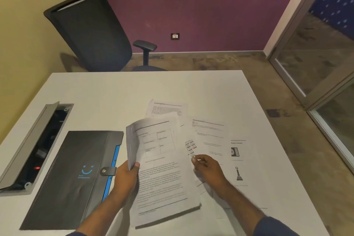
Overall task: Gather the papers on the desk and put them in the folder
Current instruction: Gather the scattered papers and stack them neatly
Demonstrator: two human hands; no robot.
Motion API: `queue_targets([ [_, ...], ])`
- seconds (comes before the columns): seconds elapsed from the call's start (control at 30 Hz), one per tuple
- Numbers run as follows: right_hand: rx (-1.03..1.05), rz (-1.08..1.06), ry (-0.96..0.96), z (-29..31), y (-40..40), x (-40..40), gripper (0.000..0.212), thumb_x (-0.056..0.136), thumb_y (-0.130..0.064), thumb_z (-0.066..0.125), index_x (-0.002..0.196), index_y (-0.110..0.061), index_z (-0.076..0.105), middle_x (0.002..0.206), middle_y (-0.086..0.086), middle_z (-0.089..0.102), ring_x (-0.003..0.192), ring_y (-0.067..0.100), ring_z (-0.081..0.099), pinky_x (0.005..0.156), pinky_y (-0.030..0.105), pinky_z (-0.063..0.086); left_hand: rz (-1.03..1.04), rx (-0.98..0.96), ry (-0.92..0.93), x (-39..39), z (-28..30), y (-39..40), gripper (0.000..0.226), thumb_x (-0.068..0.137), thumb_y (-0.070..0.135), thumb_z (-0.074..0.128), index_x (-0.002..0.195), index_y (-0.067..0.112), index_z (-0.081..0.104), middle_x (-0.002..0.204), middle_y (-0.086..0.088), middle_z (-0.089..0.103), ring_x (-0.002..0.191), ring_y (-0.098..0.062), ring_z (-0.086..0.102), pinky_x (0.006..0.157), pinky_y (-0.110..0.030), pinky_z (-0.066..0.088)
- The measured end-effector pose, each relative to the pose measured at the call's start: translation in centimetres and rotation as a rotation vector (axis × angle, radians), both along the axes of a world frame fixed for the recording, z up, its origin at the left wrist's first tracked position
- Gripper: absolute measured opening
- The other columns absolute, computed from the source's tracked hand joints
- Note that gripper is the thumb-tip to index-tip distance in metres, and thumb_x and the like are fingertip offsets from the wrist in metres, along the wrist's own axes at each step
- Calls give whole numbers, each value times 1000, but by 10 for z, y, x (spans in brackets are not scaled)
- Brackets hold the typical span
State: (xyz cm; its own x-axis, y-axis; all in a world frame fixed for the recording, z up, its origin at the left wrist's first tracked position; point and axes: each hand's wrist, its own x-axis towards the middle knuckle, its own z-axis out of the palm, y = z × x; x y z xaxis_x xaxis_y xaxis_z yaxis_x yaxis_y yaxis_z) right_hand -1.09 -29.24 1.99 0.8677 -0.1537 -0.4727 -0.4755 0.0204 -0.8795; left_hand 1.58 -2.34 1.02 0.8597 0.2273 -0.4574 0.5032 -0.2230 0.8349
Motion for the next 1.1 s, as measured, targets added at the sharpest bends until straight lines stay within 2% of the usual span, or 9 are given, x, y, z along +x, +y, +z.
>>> queue_targets([
  [0.23,315,134,20,-5,-10,10,35,92,-37,65,118,-14,68,119,7,72,111,22,69,88,27,57,-100,-12,119,11,3,-28,19,101,25,50,114,12,58,95,-3,68,87,-20,64,69,-30,50],
  [0.4,118,118,114,-15,-29,15,26,92,-6,60,115,-13,70,111,4,75,101,20,72,82,29,57,-238,-216,189,25,10,-41,31,97,24,60,124,10,62,114,-7,73,104,-27,70,97,-43,53],
  [0.53,5,-66,109,-16,-49,15,31,92,1,58,118,-13,66,110,6,74,100,22,70,86,31,54,35,-416,269,43,11,-58,23,93,28,56,96,9,68,88,-8,73,73,-25,67,67,-32,52],
  [0.6,-22,-159,108,-15,-60,16,32,93,1,57,122,-12,64,109,8,73,100,26,69,89,36,54,155,-177,252,50,0,-67,18,90,19,51,81,7,62,76,-12,63,58,-25,54,59,-33,46],
  [0.7,-26,-220,106,-13,-76,19,29,94,-2,57,117,-16,65,104,1,75,94,21,72,82,35,59,-7,310,240,47,-16,-78,15,85,20,54,88,8,62,86,-10,64,78,-31,63,77,-39,53],
  [0.77,5,-238,98,-12,-85,19,27,95,-3,56,111,-21,67,97,-6,77,84,12,75,65,23,59,-110,446,246,41,-22,-87,47,85,41,61,118,8,59,114,-9,64,109,-32,62,85,-37,48],
  [0.83,4,-232,110,-13,-92,19,28,95,-5,56,114,-23,66,101,-7,77,88,11,75,69,24,60,-189,584,209,40,-23,-96,67,77,56,66,123,9,51,120,-8,58,115,-32,57,86,-41,48],
  [1.0,-9,-226,147,-22,-99,16,32,96,-6,54,123,-20,64,110,-6,74,104,21,69,101,46,50,-239,589,222,47,-28,-105,75,66,38,81,121,12,38,107,-8,58,102,-32,61,80,-42,52],
  [1.1,7,-218,152,-25,-98,14,31,97,-5,53,118,-23,66,113,-5,74,106,20,69,100,43,50,-196,510,153,51,-32,-103,48,77,24,71,115,13,44,100,-7,68,91,-33,67,72,-38,52],
])
